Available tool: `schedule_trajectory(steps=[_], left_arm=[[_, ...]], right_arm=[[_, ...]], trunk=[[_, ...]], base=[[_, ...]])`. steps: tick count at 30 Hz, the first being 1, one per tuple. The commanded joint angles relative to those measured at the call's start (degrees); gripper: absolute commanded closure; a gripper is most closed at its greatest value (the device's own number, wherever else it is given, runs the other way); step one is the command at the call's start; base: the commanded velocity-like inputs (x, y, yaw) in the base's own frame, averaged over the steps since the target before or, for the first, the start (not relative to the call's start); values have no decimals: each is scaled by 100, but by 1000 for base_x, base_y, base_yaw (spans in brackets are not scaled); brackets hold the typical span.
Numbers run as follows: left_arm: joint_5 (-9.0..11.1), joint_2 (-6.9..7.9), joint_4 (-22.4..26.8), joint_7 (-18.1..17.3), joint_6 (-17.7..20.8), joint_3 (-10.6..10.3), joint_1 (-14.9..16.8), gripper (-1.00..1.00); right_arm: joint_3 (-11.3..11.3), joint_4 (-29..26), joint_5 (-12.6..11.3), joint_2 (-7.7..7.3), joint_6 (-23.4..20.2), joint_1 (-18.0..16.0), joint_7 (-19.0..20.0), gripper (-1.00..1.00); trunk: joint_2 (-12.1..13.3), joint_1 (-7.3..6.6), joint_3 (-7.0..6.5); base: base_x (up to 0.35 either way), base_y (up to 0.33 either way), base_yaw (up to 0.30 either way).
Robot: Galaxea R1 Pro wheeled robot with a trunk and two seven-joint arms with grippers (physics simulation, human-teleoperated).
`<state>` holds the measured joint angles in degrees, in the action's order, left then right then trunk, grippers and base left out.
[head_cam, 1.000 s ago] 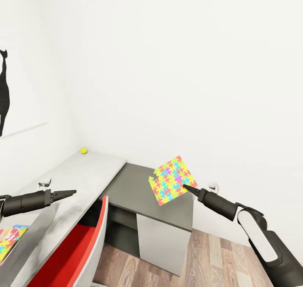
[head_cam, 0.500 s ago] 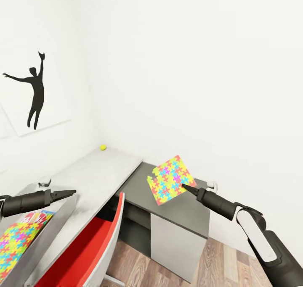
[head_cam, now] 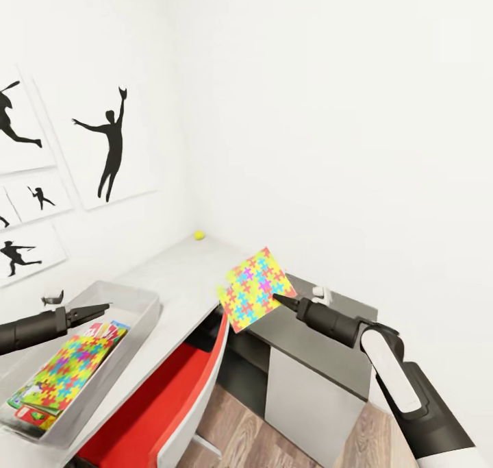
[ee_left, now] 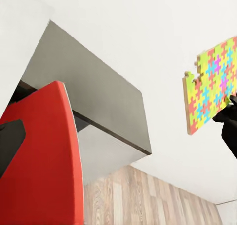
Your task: Put all the toys in the child's room - the three board games (two on the bed and one on the table), the two jigsaw puzzles on the table, and the tennis ball on the table - inside the toy box on the table in the child's room.
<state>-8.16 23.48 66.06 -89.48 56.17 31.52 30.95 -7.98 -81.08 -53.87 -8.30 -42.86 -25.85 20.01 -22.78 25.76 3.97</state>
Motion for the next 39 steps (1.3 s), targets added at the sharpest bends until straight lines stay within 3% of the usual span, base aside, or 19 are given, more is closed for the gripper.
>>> schedule_trajectory(steps=[1,9,18,26,39], left_arm=[[-56,-2,3,-52,56,13,8,-100],[-45,-1,3,-52,52,28,-50,-100],[-45,-1,3,-52,45,27,-61,-100],[-45,-1,3,-52,37,22,-63,-100],[-45,-3,3,-52,20,23,-63,-100]], right_arm=[[-31,-10,5,22,-66,-6,5,100],[-157,-28,13,236,-208,-17,-73,100],[-172,-30,9,265,-211,-17,-76,100],[-363,-30,16,300,-206,-17,-84,100],[-380,-22,17,329,-206,-36,-86,100]], trunk=[[-14,2,14],[-14,2,14],[-14,2,14],[-14,2,14],[-14,2,14]], base=[[-108,48,286],[-28,13,286],[-52,66,286],[-46,66,286],[-2,4,286]])
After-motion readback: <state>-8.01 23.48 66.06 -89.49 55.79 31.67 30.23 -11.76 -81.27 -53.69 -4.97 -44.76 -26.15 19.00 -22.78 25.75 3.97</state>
